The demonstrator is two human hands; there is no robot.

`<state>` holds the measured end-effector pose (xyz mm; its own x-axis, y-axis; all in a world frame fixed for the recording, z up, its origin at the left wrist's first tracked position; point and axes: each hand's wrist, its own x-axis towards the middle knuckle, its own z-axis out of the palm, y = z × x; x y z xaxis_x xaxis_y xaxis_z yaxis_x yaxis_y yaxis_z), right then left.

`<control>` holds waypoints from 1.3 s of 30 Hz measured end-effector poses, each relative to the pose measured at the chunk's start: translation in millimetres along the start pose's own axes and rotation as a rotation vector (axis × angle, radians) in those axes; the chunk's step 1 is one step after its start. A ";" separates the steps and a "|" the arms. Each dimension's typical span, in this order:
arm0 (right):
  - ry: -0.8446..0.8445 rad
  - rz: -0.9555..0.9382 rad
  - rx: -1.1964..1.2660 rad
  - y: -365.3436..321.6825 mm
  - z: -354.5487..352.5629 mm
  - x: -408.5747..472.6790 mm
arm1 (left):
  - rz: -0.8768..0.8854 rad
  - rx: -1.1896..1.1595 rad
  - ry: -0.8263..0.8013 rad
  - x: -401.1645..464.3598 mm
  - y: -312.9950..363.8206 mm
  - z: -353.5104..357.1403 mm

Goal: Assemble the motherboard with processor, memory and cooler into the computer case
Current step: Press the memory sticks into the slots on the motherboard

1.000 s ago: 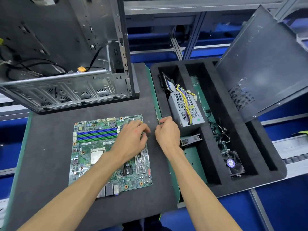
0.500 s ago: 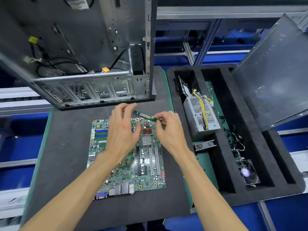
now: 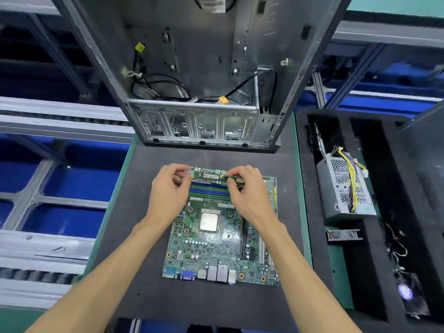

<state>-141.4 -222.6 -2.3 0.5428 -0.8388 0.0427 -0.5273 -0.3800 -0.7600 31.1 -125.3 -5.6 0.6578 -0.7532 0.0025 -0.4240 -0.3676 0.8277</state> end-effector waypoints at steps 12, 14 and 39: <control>-0.041 0.028 -0.067 0.8 18.0 5.8 | -0.448 -0.136 -0.173 25.2 -13.0 -10.5; -0.039 0.019 -0.071 0.6 20.0 5.9 | -0.477 -0.121 -0.205 29.3 -10.9 -11.7; 0.112 -0.096 -0.104 2.2 33.6 -3.9 | -0.471 -0.160 -0.146 22.2 -7.8 -11.3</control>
<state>-122.8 -207.0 -26.0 0.5212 -0.8324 0.1884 -0.5445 -0.4943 -0.6776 56.0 -133.0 -5.6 0.6555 -0.5988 -0.4602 0.0055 -0.6055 0.7958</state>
